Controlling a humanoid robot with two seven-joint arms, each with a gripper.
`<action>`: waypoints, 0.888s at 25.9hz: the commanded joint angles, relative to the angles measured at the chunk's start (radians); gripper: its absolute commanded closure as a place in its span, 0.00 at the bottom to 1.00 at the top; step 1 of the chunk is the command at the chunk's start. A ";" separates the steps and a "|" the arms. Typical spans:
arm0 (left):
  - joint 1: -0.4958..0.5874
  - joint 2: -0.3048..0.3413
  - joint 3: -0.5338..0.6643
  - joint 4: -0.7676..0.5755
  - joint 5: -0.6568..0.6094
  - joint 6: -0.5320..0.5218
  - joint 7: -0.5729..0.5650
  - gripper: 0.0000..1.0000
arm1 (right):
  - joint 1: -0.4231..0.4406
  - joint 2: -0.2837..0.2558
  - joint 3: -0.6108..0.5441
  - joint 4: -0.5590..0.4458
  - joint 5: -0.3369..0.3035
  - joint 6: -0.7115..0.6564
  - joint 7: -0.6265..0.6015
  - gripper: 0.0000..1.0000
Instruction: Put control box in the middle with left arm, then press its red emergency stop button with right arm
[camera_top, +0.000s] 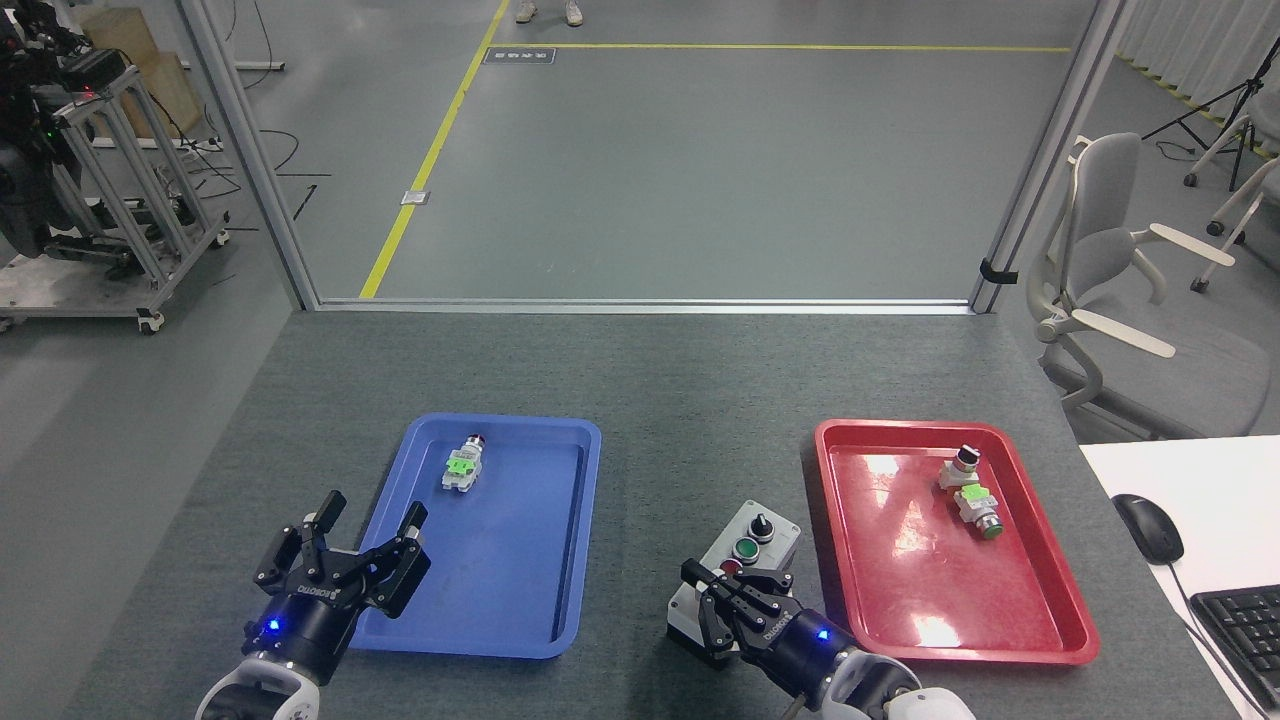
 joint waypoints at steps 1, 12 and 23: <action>0.005 -0.003 0.002 -0.010 0.004 0.000 0.005 0.02 | -0.038 0.005 -0.038 -0.017 -0.045 0.019 0.032 0.91; 0.029 -0.010 0.009 -0.025 0.007 0.008 -0.010 0.04 | -0.078 -0.035 -0.365 -0.022 -0.423 0.041 0.036 0.01; 0.051 -0.013 0.025 -0.045 0.009 0.011 -0.011 0.04 | 0.034 -0.101 -0.437 -0.077 -0.251 0.208 0.036 0.01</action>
